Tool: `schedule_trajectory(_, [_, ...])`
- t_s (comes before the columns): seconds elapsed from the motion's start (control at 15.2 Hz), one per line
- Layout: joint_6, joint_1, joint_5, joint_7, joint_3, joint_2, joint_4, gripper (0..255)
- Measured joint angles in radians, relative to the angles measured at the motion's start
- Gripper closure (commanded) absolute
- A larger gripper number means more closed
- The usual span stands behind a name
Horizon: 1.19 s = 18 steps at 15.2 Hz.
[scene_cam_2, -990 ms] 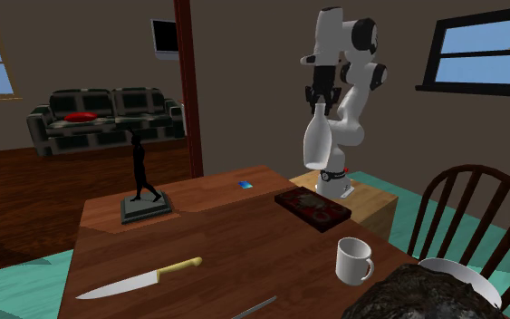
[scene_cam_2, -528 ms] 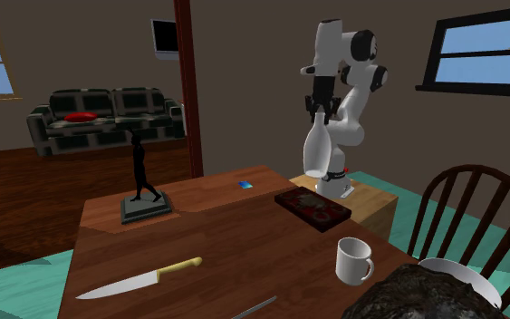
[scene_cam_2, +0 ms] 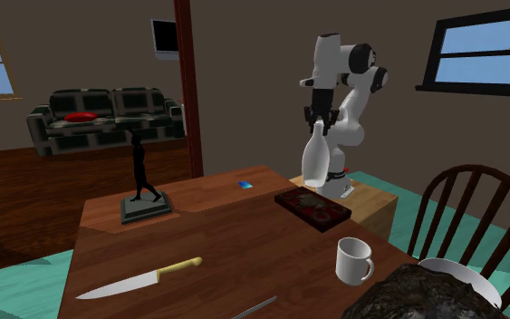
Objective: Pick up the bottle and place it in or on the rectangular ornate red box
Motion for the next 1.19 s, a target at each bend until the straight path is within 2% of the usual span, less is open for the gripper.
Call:
schedule_trajectory(0.92, [0.182, 0.012, 0.022, -0.001, 0.022, -0.018, -0.200, 255])
schedule_trajectory(1.19, [0.198, 0.012, 0.023, -0.003, 0.022, -0.022, -0.212, 255])
